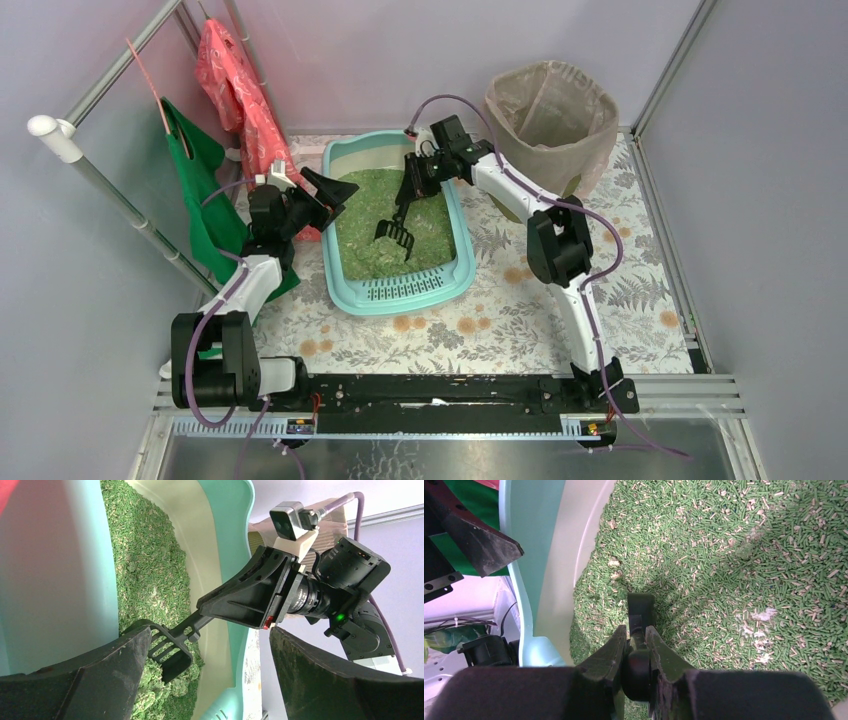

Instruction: Clean the litter box

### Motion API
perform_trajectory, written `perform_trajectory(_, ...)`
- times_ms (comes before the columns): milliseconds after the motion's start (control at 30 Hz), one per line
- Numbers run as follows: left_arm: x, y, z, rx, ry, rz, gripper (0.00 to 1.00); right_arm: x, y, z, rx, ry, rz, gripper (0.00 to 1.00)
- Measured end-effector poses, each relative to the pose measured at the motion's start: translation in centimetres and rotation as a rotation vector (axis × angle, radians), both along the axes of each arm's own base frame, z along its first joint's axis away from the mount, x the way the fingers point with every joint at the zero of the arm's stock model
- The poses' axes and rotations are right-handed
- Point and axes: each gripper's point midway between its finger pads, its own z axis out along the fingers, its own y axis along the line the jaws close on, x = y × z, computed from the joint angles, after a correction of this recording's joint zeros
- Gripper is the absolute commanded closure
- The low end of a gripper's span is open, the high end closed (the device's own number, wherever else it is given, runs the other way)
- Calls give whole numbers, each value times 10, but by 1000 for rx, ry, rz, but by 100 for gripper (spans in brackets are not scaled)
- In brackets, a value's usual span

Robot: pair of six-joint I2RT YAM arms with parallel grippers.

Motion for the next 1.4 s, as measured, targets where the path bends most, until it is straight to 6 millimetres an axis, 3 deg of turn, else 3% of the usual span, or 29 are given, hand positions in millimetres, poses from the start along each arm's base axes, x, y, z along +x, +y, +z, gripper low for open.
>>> perform_trajectory(367,0,0,0,0,0,0,3,3,-3,-2,35,95,-22,100)
perform_trajectory(1000,0,0,0,-1,-6,-3,3,8,-2,23,152,203,-53,100)
perform_trajectory(1400,-1,-1,1,-6,-7,-5,4,66,-51,60,223,123,-168,100)
